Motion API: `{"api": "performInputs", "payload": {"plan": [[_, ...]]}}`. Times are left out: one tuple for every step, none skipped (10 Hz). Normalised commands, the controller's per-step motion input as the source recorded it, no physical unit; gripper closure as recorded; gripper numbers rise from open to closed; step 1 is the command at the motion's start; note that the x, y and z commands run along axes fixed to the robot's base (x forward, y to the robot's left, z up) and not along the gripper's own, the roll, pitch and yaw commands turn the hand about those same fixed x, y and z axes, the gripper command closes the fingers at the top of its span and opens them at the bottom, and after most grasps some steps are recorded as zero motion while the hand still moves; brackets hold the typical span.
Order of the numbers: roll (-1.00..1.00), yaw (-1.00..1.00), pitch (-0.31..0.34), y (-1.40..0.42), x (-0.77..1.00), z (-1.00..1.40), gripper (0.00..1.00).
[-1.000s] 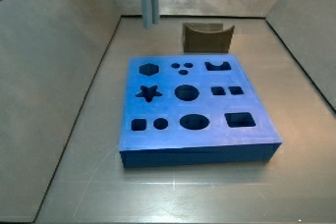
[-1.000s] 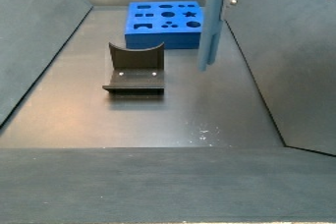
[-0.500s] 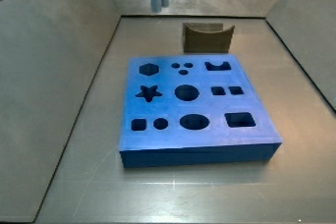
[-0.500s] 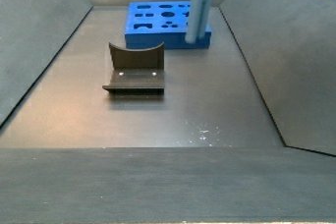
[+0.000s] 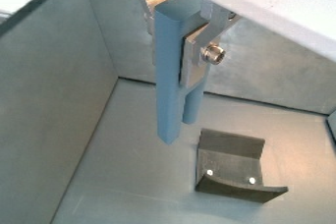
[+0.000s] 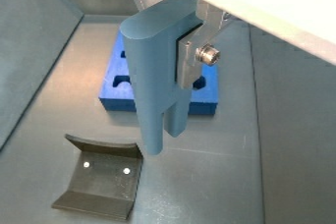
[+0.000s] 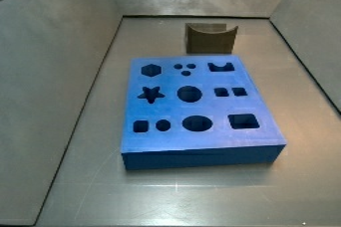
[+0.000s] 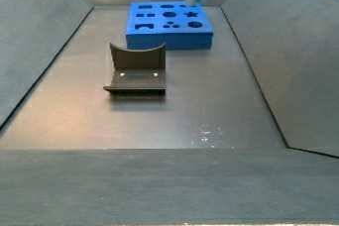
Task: Pick up the square-circle object. Move up. Move to above the board. Insert the square-circle object.
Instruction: Move to above the board.
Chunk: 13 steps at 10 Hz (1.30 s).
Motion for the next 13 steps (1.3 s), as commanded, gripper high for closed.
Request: {"api": "performInputs", "payload": {"plan": [[-0.06, 1.0, 0.236, -1.0, 0.06, 0.18, 1.0], [-0.06, 1.0, 0.245, -1.0, 0.07, 0.16, 1.0], [-0.06, 1.0, 0.255, -1.0, 0.07, 0.17, 1.0], [-0.09, 1.0, 0.274, -1.0, 0.09, 0.16, 1.0], [-0.08, 1.0, 0.283, -1.0, 0.1, 0.16, 1.0], [-0.07, 1.0, 0.316, -1.0, 0.11, 0.17, 1.0], [-0.04, 0.76, 0.267, -1.0, 0.12, 0.17, 1.0], [0.01, 0.44, 0.195, -1.0, 0.15, 0.17, 1.0], [0.01, 0.32, 0.169, -1.0, 0.16, 0.17, 1.0], [0.03, 0.13, 0.134, -0.77, 0.15, 0.14, 1.0], [0.04, 0.08, 0.123, -0.58, 0.14, 0.11, 1.0], [0.06, 0.03, 0.108, -0.31, 0.11, 0.06, 1.0], [0.07, 0.03, 0.097, -0.2, 0.09, 0.05, 1.0]]}}
